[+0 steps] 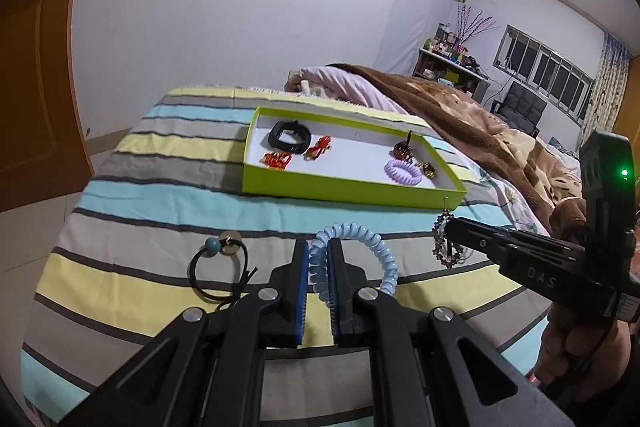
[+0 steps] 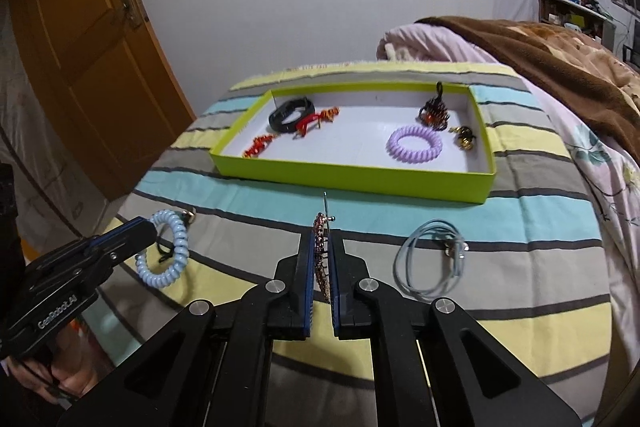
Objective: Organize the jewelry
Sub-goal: 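Lift and carry the blue coil and pink clip over the lime-green box with both tools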
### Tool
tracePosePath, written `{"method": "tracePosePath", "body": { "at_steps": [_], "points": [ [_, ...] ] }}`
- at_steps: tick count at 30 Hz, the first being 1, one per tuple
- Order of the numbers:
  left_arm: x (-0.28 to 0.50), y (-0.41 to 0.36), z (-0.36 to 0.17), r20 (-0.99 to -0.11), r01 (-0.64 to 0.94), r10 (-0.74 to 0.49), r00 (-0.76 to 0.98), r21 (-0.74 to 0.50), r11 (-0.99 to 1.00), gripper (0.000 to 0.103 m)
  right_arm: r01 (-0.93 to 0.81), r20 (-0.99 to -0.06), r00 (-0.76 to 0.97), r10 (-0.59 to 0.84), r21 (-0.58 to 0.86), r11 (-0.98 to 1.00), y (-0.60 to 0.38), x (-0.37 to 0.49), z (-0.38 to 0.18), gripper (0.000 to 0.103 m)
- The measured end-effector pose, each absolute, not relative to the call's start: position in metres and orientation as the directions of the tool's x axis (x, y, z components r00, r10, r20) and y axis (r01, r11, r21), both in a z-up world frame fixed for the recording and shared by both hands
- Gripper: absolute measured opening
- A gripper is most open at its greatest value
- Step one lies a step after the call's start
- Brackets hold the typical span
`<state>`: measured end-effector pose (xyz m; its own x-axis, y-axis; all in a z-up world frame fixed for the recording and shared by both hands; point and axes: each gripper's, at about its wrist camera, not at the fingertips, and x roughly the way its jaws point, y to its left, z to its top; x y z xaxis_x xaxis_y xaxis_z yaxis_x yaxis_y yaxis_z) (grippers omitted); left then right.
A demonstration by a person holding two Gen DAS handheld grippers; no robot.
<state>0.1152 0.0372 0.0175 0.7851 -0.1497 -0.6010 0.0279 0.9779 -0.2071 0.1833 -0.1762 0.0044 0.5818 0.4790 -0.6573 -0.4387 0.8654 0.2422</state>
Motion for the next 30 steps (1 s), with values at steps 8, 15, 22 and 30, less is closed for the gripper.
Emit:
{"method": "tracePosePath", "body": {
  "at_steps": [8, 15, 22, 30],
  "points": [
    [0.107, 0.026, 0.040, -0.567, 0.057, -0.154, 0.809, -0.186, 0.981, 0.009, -0.440, -0.592, 0.635, 0.496, 0.251, 0.862, -0.196, 0.156, 0.034, 0.006],
    [0.102, 0.018, 0.059, -0.532, 0.069, -0.153, 0.833, -0.174, 0.982, 0.009, -0.440, -0.540, 0.678, 0.499, 0.246, 0.864, -0.211, 0.141, 0.057, 0.006],
    [0.104, 0.012, 0.067, -0.517, 0.074, -0.147, 0.843, -0.159, 0.984, 0.009, -0.441, -0.518, 0.695, 0.499, 0.242, 0.864, -0.216, 0.138, 0.067, 0.006],
    [0.115, 0.010, 0.070, -0.518, 0.075, -0.143, 0.844, -0.149, 0.986, 0.009, -0.440, -0.518, 0.700, 0.492, 0.230, 0.868, -0.217, 0.146, 0.070, 0.006]
  ]
}}
